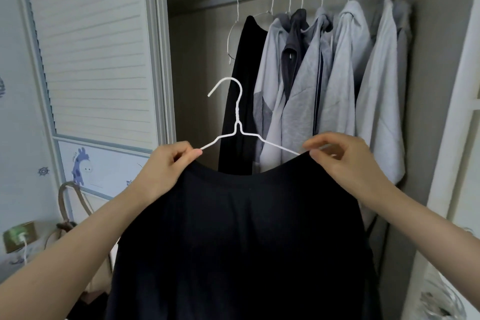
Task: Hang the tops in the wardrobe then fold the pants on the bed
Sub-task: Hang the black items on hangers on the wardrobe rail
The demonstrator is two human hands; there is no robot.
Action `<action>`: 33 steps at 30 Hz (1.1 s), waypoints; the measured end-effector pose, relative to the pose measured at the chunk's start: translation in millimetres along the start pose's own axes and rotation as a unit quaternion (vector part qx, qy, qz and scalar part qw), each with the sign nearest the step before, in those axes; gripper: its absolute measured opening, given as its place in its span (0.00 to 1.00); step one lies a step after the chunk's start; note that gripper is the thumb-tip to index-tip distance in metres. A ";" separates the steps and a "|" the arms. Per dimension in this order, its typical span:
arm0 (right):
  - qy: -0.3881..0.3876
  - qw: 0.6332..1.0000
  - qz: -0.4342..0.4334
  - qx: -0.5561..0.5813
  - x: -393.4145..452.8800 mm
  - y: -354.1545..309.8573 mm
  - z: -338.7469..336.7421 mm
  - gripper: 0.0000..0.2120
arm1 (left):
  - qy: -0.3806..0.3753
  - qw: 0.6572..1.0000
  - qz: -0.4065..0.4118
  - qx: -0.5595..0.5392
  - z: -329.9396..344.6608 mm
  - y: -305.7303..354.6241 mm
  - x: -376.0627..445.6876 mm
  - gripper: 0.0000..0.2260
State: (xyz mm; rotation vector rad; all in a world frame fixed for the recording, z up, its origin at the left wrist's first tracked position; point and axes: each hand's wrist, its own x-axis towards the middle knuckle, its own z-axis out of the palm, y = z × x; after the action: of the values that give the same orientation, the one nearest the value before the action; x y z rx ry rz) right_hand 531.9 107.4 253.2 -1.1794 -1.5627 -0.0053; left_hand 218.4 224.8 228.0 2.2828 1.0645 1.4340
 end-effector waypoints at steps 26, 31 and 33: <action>-0.163 0.916 0.148 0.336 133.1 -94.0 32.6 0.08 | 0.000 0.989 -0.042 -0.141 27.2 -17.1 240.8 0.22; -0.124 0.922 0.139 0.341 161.5 -124.2 64.7 0.09 | -0.045 0.970 -0.040 -0.237 35.8 -10.4 285.9 0.20; -0.065 0.923 0.154 0.346 175.6 -128.9 84.2 0.16 | -0.060 0.961 -0.027 -0.269 39.8 -7.3 300.5 0.18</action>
State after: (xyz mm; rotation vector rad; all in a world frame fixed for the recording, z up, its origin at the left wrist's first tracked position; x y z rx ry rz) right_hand 405.7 206.1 423.2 -0.8438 -1.3010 0.7860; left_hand 324.8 443.7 408.8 1.9022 0.5976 1.3381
